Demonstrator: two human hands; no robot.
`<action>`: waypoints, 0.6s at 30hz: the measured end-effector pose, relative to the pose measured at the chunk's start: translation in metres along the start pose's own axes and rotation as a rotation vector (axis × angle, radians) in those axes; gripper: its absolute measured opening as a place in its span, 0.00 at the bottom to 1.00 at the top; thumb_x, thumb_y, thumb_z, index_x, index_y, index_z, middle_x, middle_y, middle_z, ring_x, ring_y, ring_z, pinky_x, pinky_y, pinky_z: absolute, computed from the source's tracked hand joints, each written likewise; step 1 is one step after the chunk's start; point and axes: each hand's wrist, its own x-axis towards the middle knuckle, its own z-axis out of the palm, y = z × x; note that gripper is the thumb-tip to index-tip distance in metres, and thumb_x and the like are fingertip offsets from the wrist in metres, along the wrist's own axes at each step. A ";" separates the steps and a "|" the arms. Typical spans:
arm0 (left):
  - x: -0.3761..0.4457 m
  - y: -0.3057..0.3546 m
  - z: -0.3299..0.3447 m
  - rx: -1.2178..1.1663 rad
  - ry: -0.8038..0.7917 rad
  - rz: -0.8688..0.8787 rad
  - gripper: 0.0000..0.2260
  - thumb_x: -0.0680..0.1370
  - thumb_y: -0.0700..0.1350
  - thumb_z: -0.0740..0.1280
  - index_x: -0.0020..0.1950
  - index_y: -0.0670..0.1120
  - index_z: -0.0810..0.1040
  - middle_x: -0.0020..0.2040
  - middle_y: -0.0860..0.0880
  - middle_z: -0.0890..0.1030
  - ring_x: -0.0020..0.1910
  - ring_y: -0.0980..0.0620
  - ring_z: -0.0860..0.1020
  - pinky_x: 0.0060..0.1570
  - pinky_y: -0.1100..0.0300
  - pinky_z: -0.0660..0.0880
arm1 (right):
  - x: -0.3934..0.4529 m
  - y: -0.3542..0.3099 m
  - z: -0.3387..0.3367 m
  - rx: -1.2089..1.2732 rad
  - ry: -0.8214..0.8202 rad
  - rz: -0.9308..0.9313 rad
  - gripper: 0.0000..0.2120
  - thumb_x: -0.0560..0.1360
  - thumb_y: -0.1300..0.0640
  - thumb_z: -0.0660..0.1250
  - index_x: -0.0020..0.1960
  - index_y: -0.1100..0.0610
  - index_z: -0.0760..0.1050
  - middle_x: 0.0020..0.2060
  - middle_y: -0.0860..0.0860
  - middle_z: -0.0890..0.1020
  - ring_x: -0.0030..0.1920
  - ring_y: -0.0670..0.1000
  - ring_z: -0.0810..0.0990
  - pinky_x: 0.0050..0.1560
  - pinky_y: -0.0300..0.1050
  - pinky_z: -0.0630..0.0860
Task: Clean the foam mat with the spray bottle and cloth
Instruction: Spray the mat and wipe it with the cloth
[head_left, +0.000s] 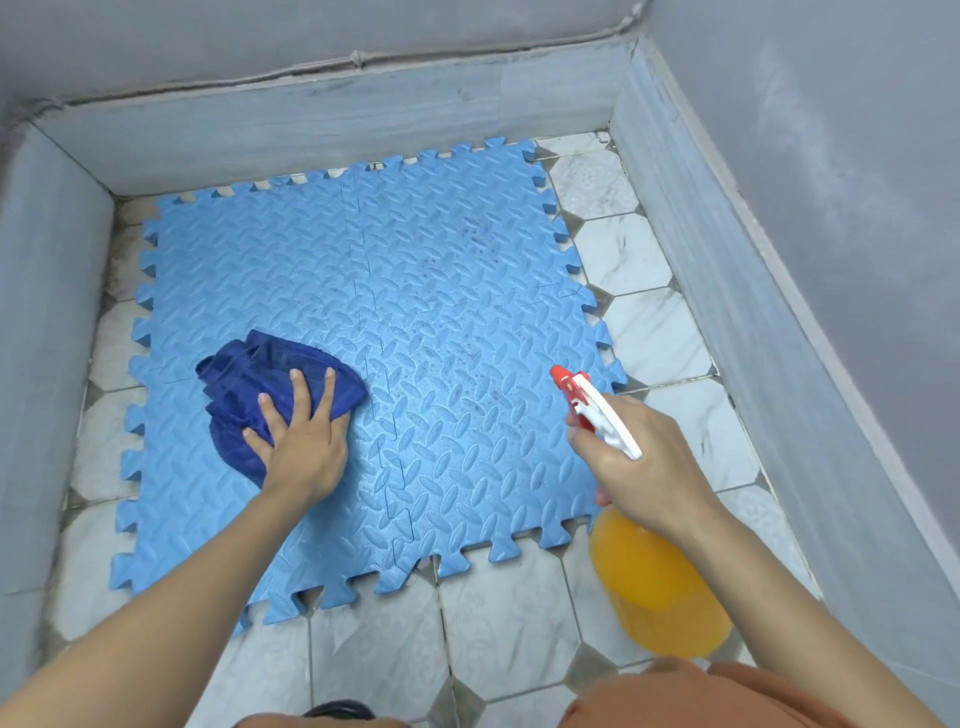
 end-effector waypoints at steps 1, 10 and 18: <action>-0.001 0.003 0.001 -0.031 0.037 -0.008 0.23 0.82 0.54 0.46 0.77 0.61 0.43 0.79 0.53 0.41 0.76 0.37 0.38 0.70 0.33 0.39 | -0.002 0.003 -0.005 0.055 0.021 0.009 0.04 0.76 0.57 0.65 0.43 0.55 0.77 0.40 0.54 0.79 0.29 0.53 0.79 0.29 0.44 0.79; -0.011 0.117 0.012 -0.332 0.106 0.361 0.22 0.83 0.46 0.49 0.78 0.55 0.53 0.79 0.51 0.55 0.77 0.40 0.46 0.74 0.43 0.41 | -0.018 0.062 -0.059 0.349 0.609 0.115 0.12 0.69 0.55 0.62 0.49 0.52 0.80 0.25 0.50 0.78 0.24 0.50 0.80 0.28 0.37 0.72; -0.040 0.194 0.085 0.355 -0.084 0.852 0.27 0.78 0.61 0.37 0.77 0.58 0.41 0.79 0.52 0.41 0.77 0.41 0.40 0.71 0.35 0.39 | -0.031 0.111 -0.066 0.366 1.009 0.087 0.12 0.71 0.59 0.61 0.49 0.63 0.77 0.30 0.50 0.82 0.30 0.46 0.80 0.40 0.41 0.75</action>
